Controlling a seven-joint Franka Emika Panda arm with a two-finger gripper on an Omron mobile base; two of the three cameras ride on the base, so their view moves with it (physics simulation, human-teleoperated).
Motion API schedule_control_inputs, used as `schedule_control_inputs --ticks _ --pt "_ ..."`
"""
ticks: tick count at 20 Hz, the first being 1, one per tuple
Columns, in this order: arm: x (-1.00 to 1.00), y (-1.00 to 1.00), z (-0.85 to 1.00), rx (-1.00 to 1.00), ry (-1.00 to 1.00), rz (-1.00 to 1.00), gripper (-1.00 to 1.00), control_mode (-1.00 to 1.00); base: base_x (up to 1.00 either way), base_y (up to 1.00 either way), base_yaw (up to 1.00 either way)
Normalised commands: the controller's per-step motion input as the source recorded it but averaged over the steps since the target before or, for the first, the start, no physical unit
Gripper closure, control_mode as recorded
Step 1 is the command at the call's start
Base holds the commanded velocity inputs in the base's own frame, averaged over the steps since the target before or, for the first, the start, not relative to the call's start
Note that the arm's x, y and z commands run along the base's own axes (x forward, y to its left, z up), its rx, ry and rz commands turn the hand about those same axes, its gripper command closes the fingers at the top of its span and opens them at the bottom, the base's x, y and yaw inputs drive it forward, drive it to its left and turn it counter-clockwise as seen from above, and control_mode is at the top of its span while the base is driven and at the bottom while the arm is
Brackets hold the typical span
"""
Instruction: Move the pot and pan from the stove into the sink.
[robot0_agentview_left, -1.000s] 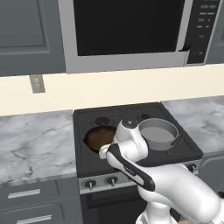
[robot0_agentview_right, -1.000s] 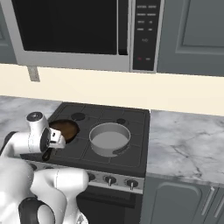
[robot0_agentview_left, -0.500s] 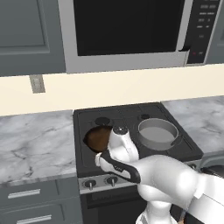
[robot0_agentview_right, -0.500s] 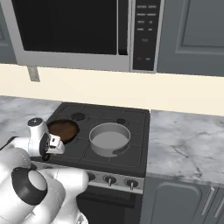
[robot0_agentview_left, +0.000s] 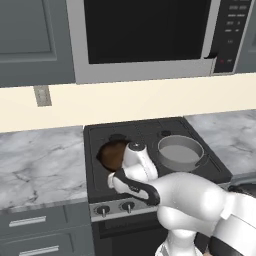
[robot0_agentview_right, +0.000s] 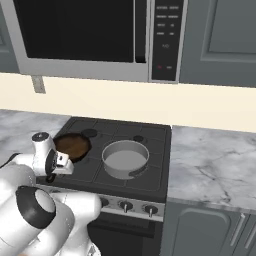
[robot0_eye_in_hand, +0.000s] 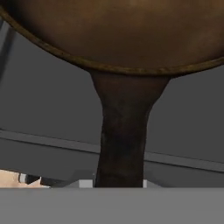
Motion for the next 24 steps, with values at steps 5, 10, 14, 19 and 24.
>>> schedule_control_inputs --ticks 5,10,14,19,24 --pt "0.00 -0.01 0.98 0.04 0.00 -0.06 1.00 -1.00 0.00 0.00 0.00" --pt "-0.21 -0.10 0.95 0.01 0.06 -0.03 1.00 -1.00 0.00 0.00 0.00" --pt "-0.63 -0.23 0.75 0.00 0.07 -0.01 1.00 -1.00 0.00 0.00 0.00" --pt "-0.86 -0.30 0.64 0.00 0.05 0.00 1.00 -1.00 0.00 0.00 0.00" --pt "-0.98 -0.31 0.51 0.00 0.01 0.00 1.00 -1.00 0.00 0.00 0.00"
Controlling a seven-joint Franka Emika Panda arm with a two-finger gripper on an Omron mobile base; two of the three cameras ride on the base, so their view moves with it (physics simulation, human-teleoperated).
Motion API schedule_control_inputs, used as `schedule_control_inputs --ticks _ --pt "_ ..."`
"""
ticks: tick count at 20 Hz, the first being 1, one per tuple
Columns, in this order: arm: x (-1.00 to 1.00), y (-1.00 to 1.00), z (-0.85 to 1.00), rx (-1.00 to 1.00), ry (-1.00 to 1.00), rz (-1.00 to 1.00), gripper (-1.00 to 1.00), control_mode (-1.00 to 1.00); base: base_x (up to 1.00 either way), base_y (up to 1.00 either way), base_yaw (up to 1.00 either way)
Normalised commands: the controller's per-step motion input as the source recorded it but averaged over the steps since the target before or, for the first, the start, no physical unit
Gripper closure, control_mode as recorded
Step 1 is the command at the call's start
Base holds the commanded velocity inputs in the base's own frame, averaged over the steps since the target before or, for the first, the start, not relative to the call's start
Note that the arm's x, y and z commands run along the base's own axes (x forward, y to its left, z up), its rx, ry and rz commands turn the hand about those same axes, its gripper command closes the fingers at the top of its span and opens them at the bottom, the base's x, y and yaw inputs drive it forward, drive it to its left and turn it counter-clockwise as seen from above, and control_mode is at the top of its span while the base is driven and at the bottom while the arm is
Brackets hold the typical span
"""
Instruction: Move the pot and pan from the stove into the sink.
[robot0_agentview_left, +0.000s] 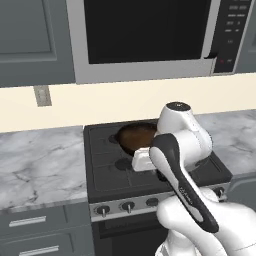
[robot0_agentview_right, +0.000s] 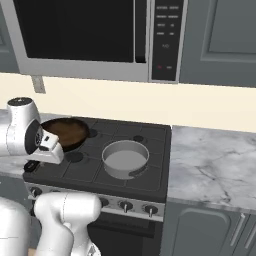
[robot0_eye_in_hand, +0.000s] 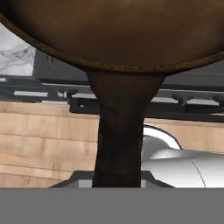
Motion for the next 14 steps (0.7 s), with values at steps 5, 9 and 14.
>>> schedule_control_inputs --ticks 5,9,14 --pt "-0.79 -0.17 0.43 0.00 -0.09 0.08 1.00 -1.00 0.00 0.00 0.00" --pt "-0.50 -0.06 0.27 0.01 -0.30 0.13 1.00 -1.00 0.00 0.00 0.00" --pt "-0.01 0.00 0.00 0.00 -0.01 0.00 1.00 1.00 -0.07 -0.01 0.00"
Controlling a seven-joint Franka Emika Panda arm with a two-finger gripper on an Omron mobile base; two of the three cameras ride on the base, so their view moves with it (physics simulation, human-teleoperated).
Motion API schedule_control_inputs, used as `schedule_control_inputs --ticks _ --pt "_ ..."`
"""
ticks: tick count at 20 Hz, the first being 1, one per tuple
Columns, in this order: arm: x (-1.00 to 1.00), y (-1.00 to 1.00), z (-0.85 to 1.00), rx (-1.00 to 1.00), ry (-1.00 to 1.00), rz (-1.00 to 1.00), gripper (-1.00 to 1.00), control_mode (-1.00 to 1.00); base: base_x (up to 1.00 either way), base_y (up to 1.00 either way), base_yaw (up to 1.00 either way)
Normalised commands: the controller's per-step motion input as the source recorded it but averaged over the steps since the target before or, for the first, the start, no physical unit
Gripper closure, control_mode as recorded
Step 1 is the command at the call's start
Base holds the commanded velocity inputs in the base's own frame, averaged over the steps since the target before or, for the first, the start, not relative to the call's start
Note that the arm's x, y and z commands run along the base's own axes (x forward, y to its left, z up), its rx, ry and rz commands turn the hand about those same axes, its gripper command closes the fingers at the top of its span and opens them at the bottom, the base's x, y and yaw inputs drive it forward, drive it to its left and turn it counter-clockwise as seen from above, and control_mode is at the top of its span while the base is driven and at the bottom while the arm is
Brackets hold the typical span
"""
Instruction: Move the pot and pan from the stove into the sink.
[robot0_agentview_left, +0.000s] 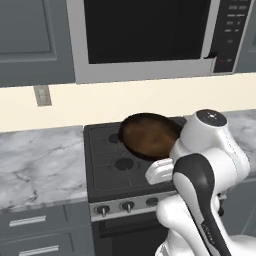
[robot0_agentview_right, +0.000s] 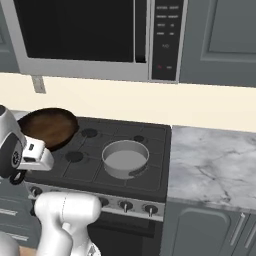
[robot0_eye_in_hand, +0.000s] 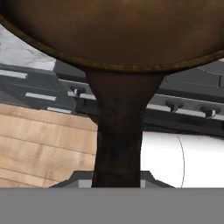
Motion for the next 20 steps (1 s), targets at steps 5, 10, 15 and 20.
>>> schedule_control_inputs --ticks 5,10,15,20 --pt "0.00 0.00 0.00 0.00 0.00 0.00 1.00 1.00 -0.56 -0.19 0.26" --pt "0.00 0.00 0.00 0.00 0.00 0.00 1.00 1.00 -0.39 -0.15 0.39" --pt "0.00 0.00 0.00 0.00 0.00 0.00 1.00 1.00 -0.26 -0.02 0.43" --pt "0.00 0.00 0.00 0.00 0.00 0.00 1.00 1.00 -0.19 0.00 0.45"
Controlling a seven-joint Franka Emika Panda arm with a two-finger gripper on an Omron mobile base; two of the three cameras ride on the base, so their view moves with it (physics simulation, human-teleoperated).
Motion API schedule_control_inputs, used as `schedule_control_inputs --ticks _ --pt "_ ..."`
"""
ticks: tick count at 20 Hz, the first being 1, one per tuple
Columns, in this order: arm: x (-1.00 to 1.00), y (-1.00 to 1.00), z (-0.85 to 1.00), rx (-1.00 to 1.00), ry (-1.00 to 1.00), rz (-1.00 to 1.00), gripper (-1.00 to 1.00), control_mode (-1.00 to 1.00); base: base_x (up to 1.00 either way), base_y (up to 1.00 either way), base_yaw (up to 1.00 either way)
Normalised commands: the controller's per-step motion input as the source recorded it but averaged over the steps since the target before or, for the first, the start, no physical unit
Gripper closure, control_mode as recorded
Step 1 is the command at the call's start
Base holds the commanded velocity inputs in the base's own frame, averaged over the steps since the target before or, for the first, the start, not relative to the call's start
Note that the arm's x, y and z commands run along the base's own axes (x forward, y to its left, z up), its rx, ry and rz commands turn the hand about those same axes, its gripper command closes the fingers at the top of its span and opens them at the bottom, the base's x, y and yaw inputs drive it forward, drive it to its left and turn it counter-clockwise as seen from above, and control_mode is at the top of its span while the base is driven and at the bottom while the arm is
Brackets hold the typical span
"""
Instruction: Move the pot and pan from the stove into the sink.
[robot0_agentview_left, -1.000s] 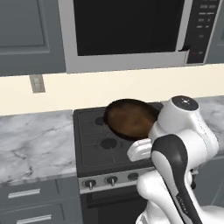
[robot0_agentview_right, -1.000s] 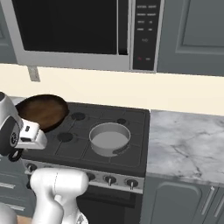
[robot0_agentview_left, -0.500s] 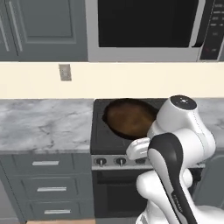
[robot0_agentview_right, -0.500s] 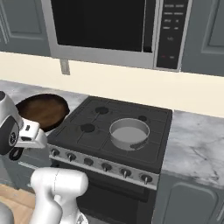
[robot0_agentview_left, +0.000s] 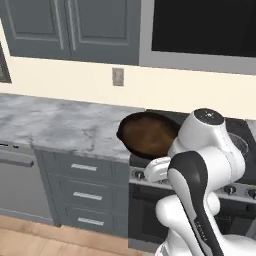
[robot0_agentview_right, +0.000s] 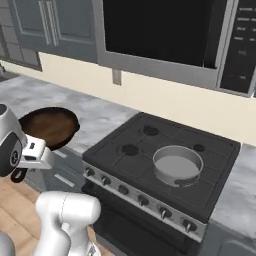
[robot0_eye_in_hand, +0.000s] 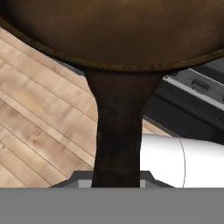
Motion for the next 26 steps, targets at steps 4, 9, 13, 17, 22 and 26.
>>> schedule_control_inputs --ticks 4,9,13,17,22,26 --pt "0.00 0.00 0.00 0.00 0.00 0.00 1.00 1.00 -0.15 0.00 0.46" --pt "0.00 0.00 0.00 0.00 0.00 0.00 1.00 1.00 -0.07 0.00 0.48" --pt "0.00 0.00 0.00 0.00 0.00 0.00 1.00 1.00 -0.06 0.00 0.49" --pt "0.00 0.00 0.00 0.00 0.00 0.00 1.00 1.00 -0.04 0.00 0.50" --pt "0.00 0.00 0.00 0.00 0.00 0.00 1.00 1.00 -0.02 0.00 0.50" --pt "0.00 0.00 0.00 0.00 0.00 0.00 1.00 1.00 -0.02 0.00 0.50"
